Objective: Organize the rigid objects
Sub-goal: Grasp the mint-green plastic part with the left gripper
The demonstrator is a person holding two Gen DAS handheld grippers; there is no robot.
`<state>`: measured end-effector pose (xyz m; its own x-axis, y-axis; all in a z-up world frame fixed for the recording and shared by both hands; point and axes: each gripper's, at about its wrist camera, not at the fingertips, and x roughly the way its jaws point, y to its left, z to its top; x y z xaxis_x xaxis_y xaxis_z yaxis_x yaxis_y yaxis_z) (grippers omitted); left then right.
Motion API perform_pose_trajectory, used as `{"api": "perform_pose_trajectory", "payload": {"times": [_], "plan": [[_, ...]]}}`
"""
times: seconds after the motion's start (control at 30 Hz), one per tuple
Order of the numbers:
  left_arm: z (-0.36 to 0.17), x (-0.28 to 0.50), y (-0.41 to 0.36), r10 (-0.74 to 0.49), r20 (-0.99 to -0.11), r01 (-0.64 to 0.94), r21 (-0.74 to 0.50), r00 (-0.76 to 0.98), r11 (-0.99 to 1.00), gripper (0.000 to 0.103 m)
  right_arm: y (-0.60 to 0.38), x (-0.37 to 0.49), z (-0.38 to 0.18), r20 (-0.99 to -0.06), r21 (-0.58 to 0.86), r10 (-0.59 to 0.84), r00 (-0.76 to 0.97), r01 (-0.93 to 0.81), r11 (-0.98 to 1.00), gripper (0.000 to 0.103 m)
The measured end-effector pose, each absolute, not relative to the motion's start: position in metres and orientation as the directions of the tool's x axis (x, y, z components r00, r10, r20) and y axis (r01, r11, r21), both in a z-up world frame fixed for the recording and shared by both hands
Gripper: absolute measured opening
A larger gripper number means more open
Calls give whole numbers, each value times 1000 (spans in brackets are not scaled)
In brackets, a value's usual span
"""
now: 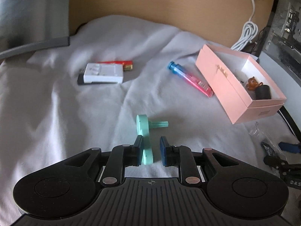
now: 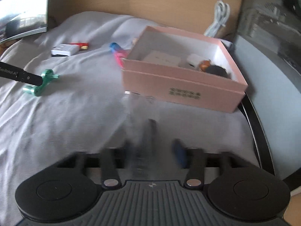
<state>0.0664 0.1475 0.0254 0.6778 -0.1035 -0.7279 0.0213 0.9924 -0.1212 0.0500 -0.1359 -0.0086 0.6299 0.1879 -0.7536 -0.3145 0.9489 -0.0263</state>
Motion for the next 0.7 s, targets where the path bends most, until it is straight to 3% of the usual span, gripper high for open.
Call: {"api": "perform_pose_trajectory", "payload": {"times": [0.2, 0.47, 0.7], "plan": [[23, 72, 148, -99, -728, 19, -117, 678, 993, 22, -154, 53, -19, -732, 47, 210, 648, -259, 965, 84], [18, 65, 151, -98, -746, 7, -124, 659, 992, 23, -155, 53, -24, -716, 61, 210, 665, -240, 969, 92], [13, 62, 129, -171, -741, 120, -122, 650, 985, 44, -154, 54, -24, -717, 62, 211, 665, -240, 969, 93]]}}
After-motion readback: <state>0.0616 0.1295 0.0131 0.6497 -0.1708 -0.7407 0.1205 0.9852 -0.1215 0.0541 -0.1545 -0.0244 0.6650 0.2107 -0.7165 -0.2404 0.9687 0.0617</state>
